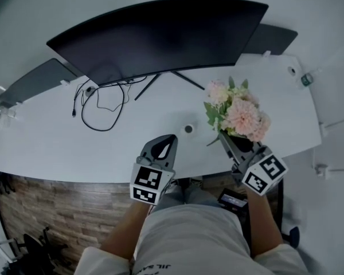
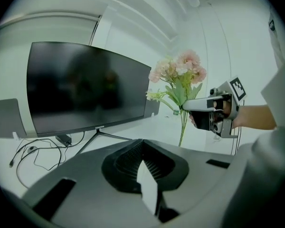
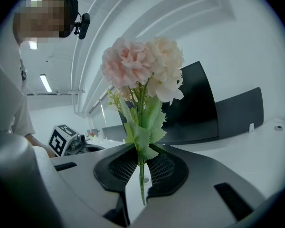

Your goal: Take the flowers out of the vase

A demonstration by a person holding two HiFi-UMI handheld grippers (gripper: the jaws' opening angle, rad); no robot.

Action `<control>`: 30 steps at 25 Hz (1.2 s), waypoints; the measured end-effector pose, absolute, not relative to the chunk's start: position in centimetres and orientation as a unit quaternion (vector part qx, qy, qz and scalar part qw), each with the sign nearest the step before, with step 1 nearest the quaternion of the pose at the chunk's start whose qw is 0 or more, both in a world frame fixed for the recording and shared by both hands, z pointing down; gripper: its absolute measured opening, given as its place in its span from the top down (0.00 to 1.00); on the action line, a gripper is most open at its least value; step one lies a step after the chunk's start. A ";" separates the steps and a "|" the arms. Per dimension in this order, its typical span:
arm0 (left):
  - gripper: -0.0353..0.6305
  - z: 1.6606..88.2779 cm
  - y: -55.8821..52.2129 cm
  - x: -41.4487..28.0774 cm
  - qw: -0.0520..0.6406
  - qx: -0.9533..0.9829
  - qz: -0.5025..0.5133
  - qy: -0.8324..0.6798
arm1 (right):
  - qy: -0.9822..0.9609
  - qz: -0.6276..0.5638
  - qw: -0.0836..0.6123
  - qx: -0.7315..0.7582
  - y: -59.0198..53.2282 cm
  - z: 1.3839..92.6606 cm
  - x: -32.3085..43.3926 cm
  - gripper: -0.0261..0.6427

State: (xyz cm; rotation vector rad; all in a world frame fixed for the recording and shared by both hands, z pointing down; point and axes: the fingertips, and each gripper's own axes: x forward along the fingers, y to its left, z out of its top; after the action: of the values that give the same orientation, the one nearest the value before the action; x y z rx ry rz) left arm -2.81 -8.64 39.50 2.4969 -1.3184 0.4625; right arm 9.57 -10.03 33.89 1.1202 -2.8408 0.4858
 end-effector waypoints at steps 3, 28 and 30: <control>0.94 38.9 -8.6 -3.0 0.137 0.864 0.159 -0.457 | -0.918 0.160 0.025 0.362 -9.7 34.0 9.5 0.86; 0.94 37.6 -7.0 -4.1 0.126 0.864 0.162 -0.461 | -0.928 0.149 0.041 0.338 -9.3 33.5 8.3 0.86; 0.94 37.7 -6.9 -4.4 0.127 0.862 0.163 -0.462 | -0.928 0.148 0.040 0.339 -9.3 33.4 8.2 0.86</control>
State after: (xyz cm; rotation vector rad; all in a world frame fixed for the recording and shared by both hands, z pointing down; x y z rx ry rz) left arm -4.40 -6.94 37.67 2.5104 -1.3462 0.4744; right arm 8.23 -9.31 33.44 1.0385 -2.8429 0.4549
